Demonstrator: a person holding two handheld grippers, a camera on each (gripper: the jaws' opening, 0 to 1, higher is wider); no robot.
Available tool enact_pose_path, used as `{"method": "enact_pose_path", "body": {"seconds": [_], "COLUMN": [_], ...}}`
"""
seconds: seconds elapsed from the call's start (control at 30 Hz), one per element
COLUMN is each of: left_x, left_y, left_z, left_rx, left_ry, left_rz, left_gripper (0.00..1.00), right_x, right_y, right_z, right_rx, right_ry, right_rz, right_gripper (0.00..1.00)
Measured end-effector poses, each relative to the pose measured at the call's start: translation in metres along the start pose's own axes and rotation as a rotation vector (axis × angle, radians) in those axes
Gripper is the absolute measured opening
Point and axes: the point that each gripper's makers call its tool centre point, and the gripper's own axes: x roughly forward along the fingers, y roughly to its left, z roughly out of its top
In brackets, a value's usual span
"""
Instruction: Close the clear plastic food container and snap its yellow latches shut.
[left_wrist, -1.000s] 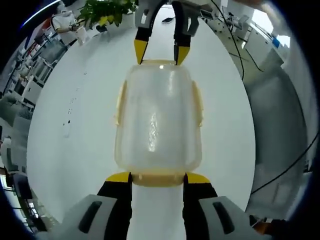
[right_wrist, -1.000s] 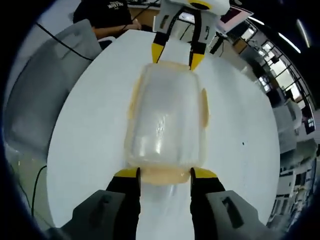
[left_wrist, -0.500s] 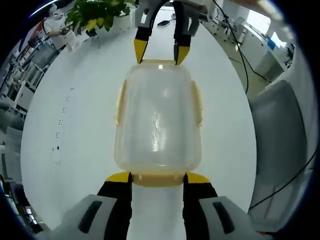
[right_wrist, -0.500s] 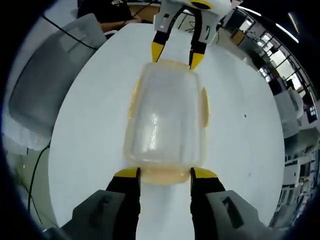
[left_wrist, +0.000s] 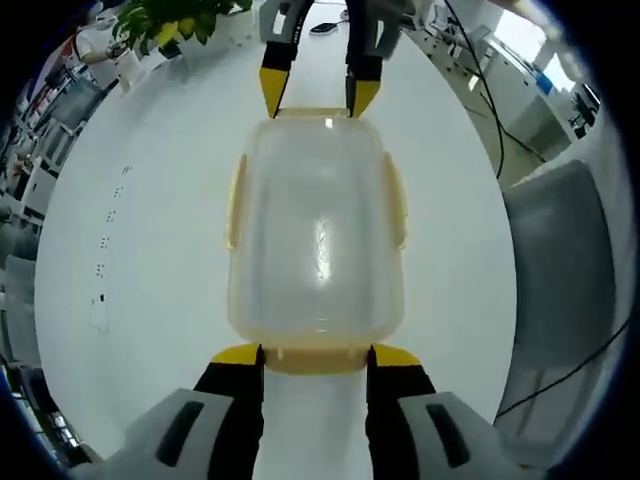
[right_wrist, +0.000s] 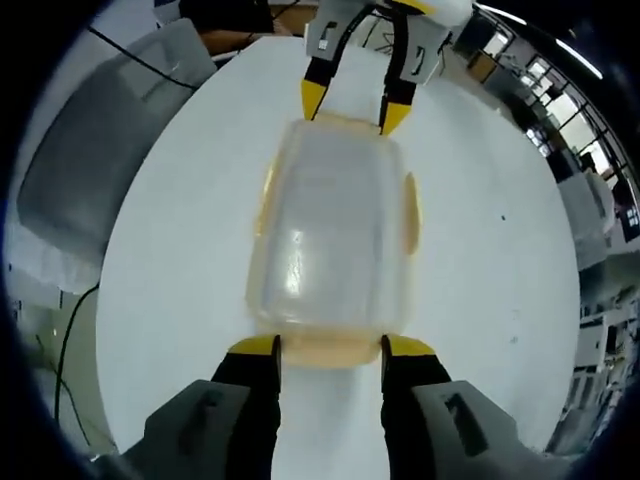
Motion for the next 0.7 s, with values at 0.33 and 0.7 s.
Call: {"method": "enact_pose_path", "body": {"seconds": [0.33, 0.7], "left_x": [0.0019, 0.0057], "left_y": [0.0005, 0.0004], "left_z": [0.0043, 0.0036], "left_rx": [0.003, 0.022], "left_ry": [-0.021, -0.010], "left_rz": [-0.011, 0.002], "left_gripper": [0.34, 0.35], "right_x": [0.0025, -0.0007], "right_y": [0.0026, 0.0033], "right_z": [-0.0066, -0.0059], "right_rx": [0.012, 0.007], "right_ry": [0.025, 0.035], "right_rz": [0.003, -0.011], "right_gripper": [0.35, 0.36]}}
